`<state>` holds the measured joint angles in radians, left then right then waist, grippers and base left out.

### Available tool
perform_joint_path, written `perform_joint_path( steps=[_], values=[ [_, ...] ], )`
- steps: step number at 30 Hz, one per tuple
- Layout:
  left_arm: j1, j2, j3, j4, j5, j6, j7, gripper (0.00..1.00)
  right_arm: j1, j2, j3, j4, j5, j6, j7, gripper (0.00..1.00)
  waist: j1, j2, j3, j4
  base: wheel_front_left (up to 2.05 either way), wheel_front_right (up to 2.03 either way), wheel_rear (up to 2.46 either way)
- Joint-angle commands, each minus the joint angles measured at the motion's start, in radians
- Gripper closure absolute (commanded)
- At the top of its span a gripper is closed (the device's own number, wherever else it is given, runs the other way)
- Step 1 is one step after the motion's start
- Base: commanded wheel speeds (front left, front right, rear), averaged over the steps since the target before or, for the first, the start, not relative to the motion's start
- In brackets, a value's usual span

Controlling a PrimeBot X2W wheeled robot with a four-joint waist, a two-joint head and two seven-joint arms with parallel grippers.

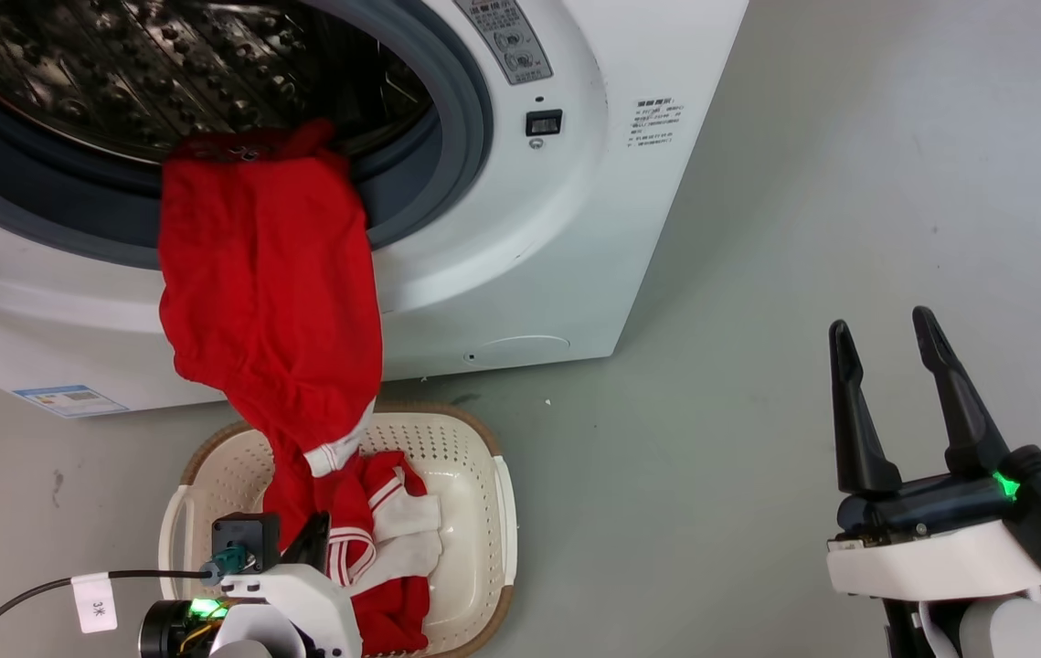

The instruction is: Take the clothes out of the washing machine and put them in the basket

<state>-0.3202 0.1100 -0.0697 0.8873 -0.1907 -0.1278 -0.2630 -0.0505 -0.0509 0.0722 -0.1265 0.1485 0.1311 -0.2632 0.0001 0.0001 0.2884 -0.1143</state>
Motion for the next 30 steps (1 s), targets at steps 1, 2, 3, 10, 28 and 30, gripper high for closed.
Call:
perform_joint_path(
  steps=[1, 2, 3, 10, 28, 30],
  values=[
    [-0.019, -0.005, 0.001, 0.029, 0.003, 0.001, -0.003, 1.00, -0.020, 0.001, -0.002, -0.005, 0.004, -0.001, -0.002, 0.00, -0.0001, -0.0001, 0.018, -0.006, 0.00, 0.00, 0.00],
    [-0.026, -0.007, 0.002, 0.047, 0.003, 0.001, -0.003, 1.00, -0.023, 0.001, -0.004, -0.006, 0.005, -0.001, -0.002, 0.00, -0.0001, -0.0001, 0.025, -0.007, 0.00, 0.00, 0.00],
    [-0.032, -0.009, 0.004, 0.068, 0.002, 0.003, -0.003, 1.00, -0.029, 0.001, -0.004, -0.007, 0.006, -0.001, -0.002, 0.00, -0.0001, -0.0001, 0.031, -0.009, 0.00, 0.00, 0.00],
    [-0.088, -0.026, 0.036, 0.173, -0.023, 0.022, -0.002, 1.00, -0.059, 0.001, -0.009, -0.016, 0.006, -0.001, -0.002, 0.00, -0.0001, -0.0001, 0.082, -0.006, 0.00, 0.00, 0.00],
    [-0.219, -0.036, 0.091, 0.336, -0.075, 0.068, -0.002, 1.00, -0.118, 0.001, -0.009, -0.031, 0.013, -0.001, -0.002, 0.00, -0.0001, -0.0001, 0.190, -0.031, 0.00, 0.00, 0.00],
    [-0.226, -0.037, 0.090, 0.338, -0.074, 0.068, -0.002, 1.00, -0.118, 0.001, -0.012, -0.033, 0.013, -0.001, -0.002, 0.00, -0.0001, -0.0001, 0.197, -0.030, 0.00, 0.00, 0.00]
  ],
)
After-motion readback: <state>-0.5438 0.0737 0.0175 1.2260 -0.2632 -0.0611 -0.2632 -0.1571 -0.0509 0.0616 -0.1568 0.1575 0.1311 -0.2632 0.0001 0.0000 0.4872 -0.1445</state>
